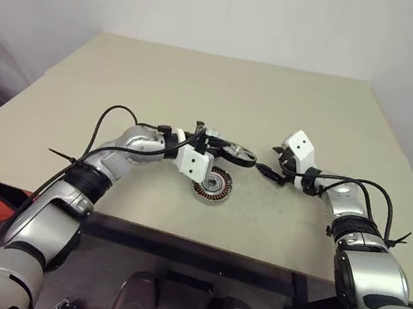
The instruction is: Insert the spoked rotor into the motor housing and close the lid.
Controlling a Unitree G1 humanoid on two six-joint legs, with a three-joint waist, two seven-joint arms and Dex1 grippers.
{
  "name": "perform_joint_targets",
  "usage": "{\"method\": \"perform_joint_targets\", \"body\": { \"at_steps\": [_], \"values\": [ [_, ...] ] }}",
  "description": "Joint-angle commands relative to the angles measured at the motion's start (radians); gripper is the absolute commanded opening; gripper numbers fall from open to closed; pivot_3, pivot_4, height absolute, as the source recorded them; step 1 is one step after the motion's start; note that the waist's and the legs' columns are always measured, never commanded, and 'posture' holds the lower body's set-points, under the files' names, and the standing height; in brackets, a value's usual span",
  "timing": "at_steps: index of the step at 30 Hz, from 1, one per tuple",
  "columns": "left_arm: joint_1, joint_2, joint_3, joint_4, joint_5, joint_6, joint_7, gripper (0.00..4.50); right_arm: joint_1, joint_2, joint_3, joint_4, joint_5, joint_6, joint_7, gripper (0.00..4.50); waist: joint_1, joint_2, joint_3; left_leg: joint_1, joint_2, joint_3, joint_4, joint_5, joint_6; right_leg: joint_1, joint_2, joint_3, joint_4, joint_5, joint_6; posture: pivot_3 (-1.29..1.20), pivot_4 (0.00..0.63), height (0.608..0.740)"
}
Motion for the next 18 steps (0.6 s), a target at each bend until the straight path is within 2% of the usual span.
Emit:
{"method": "perform_joint_targets", "body": {
  "at_steps": [1,18],
  "values": [
    [0.010,0.030,0.018,-0.042,-0.034,-0.017,-0.031,0.39,-0.047,0.000,-0.019,-0.016,0.005,-0.011,-0.004,3.99,0.000,0.000,0.000,0.000,0.000,0.000,0.000,0.000,0.000,0.000,0.000,0.000,0.000,0.000,0.000,0.00,0.000,0.740],
    [0.030,0.038,0.016,-0.018,-0.008,-0.036,-0.041,0.39,-0.057,-0.006,-0.023,0.000,0.003,-0.013,-0.009,3.99,0.000,0.000,0.000,0.000,0.000,0.000,0.000,0.000,0.000,0.000,0.000,0.000,0.000,0.000,0.000,0.00,0.000,0.740]
  ]
}}
